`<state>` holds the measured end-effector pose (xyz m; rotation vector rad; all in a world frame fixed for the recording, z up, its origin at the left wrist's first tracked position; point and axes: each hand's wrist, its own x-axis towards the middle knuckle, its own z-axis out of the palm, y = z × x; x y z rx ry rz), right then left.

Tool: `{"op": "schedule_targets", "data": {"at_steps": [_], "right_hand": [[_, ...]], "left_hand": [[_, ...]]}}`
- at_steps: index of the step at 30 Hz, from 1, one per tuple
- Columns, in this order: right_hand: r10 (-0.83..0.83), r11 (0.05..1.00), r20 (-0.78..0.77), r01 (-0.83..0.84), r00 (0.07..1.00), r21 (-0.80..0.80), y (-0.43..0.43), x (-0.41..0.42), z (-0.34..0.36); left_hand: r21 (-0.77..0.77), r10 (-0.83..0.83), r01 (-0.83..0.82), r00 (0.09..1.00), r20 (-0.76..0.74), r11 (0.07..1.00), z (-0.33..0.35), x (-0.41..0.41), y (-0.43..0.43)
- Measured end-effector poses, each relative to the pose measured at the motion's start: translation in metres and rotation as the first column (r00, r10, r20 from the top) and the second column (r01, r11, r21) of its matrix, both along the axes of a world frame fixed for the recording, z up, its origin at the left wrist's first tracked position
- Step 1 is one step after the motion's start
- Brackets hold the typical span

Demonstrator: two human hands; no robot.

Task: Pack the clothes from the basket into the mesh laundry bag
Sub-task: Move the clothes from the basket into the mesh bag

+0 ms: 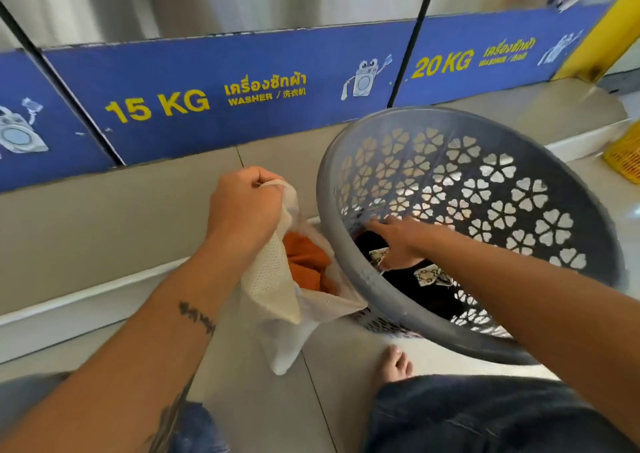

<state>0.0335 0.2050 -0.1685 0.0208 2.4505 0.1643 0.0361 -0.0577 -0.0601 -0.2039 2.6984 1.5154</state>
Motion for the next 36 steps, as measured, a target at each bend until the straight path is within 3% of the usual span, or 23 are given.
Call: {"op": "schedule_targets", "data": {"at_steps": [11, 16, 21, 25, 27, 30, 33, 36], "right_hand": [[-0.047, 0.997, 0.293, 0.029, 0.955, 0.067, 0.005, -0.036, -0.111], [0.163, 0.956, 0.106, -0.184, 0.981, 0.229, -0.001, -0.024, -0.111], [0.242, 0.960, 0.036, -0.244, 0.970, 0.140, -0.001, -0.022, -0.081], [0.246, 0.966, -0.076, -0.239, 0.966, 0.094, -0.006, -0.006, -0.026], [0.191, 0.981, -0.178, -0.192, 0.965, 0.011, -0.010, 0.007, 0.005], [-0.043, 0.966, -0.375, -0.058, 0.926, -0.253, -0.015, 0.026, 0.057], [-0.275, 0.891, -0.506, 0.019, 0.817, -0.453, -0.021, 0.041, 0.109], [-0.401, 0.837, -0.612, 0.002, 0.682, -0.546, -0.038, 0.057, 0.151]], "left_hand": [[-0.087, -0.221, 0.222, 0.975, 0.011, 0.971, -0.024, -0.025, 0.008], [-0.103, -0.220, 0.220, 0.975, 0.014, 0.970, -0.027, -0.029, -0.003], [-0.167, -0.132, 0.141, 0.989, 0.066, 0.976, -0.023, -0.032, -0.010], [-0.127, -0.074, 0.089, 0.990, 0.121, 0.988, -0.007, -0.027, -0.020], [-0.070, -0.048, 0.055, 0.994, 0.098, 0.996, 0.005, -0.024, -0.025], [-0.010, -0.016, 0.016, 0.999, 0.035, 1.000, 0.032, -0.016, -0.031], [0.105, 0.040, -0.038, 0.999, -0.015, 0.994, 0.058, -0.003, -0.037], [0.154, 0.076, -0.071, 0.997, -0.022, 0.985, 0.073, 0.013, -0.045]]}}
